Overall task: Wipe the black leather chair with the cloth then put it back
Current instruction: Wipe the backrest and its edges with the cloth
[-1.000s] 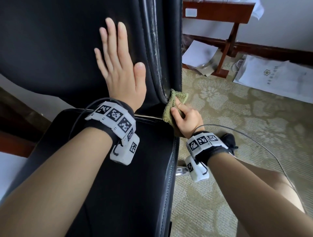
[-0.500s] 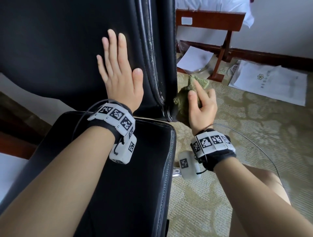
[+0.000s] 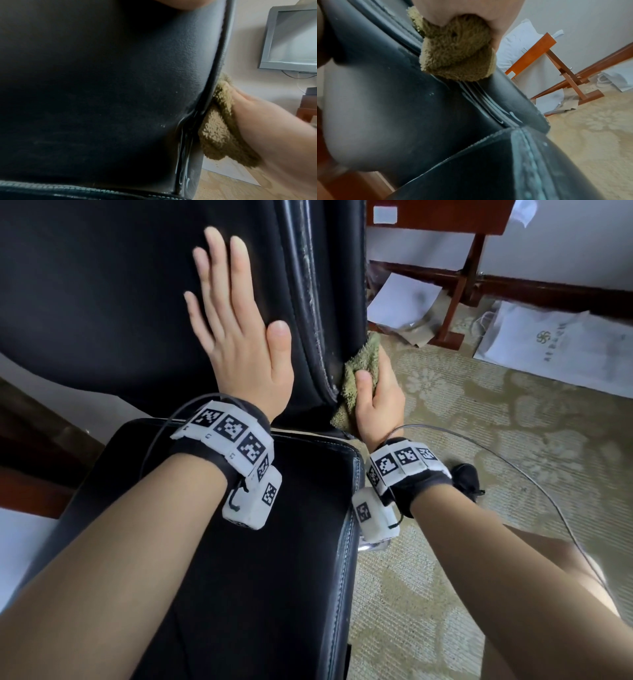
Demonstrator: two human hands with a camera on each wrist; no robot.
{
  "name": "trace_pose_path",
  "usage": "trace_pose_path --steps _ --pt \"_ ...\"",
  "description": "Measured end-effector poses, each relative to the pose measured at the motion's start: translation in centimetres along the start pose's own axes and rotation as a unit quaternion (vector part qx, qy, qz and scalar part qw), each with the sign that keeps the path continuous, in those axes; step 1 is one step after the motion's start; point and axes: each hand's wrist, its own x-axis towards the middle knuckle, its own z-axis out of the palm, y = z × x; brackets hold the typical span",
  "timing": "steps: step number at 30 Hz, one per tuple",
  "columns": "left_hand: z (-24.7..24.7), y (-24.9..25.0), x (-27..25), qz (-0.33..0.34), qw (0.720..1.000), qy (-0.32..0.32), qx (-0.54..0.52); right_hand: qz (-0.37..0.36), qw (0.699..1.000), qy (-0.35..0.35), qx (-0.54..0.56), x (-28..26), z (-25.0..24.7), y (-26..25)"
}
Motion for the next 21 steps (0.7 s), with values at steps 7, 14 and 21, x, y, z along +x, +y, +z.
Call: trace_pose_path --steps 7,14,21 --pt "-0.4 -0.1 0.0 -0.001 1.0 -0.009 0.007 -0.005 0.996 -0.056 -0.066 -0.9 -0.6 1.8" --pt "-1.2 0.1 -0.2 -0.007 0.999 -0.024 0.022 0.07 0.989 -0.083 -0.102 -3.3 -5.2 3.9" --pt "-1.4 0.1 -0.2 -0.003 0.999 -0.029 0.037 0.13 0.991 0.011 -0.002 -2.7 -3.8 0.0"
